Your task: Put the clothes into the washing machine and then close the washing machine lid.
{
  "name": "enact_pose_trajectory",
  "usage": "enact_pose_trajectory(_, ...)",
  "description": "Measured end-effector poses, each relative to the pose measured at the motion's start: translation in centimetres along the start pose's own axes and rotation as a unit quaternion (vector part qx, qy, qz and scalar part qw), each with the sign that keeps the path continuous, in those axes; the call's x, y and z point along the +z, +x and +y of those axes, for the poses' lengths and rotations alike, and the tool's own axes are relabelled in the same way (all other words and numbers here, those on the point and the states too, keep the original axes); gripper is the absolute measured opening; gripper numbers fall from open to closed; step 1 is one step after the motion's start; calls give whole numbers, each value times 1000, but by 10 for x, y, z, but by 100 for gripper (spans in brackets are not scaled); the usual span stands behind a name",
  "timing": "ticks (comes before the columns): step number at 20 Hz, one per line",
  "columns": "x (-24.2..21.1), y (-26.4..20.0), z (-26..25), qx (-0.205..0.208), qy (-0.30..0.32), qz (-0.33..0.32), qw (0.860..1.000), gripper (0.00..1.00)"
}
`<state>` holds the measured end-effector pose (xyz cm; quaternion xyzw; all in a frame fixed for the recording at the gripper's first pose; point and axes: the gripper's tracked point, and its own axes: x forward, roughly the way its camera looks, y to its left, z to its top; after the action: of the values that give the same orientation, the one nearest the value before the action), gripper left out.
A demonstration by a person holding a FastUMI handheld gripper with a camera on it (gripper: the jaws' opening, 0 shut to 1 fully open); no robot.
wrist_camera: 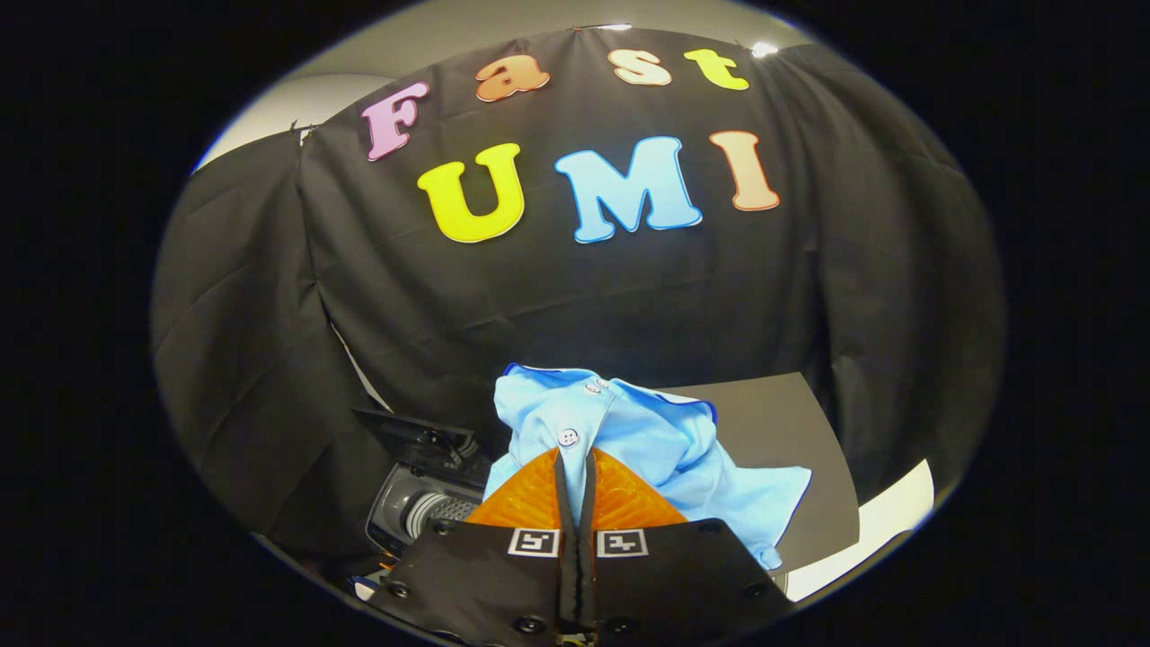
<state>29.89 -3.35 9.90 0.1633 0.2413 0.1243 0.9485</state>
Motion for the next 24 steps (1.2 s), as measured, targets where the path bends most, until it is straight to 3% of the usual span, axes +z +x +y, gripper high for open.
enact_pose_trajectory(12,16,-3,105,78,-49,-9,996,1)
enact_pose_trajectory(24,8,10,231,179,-90,8,980,1)
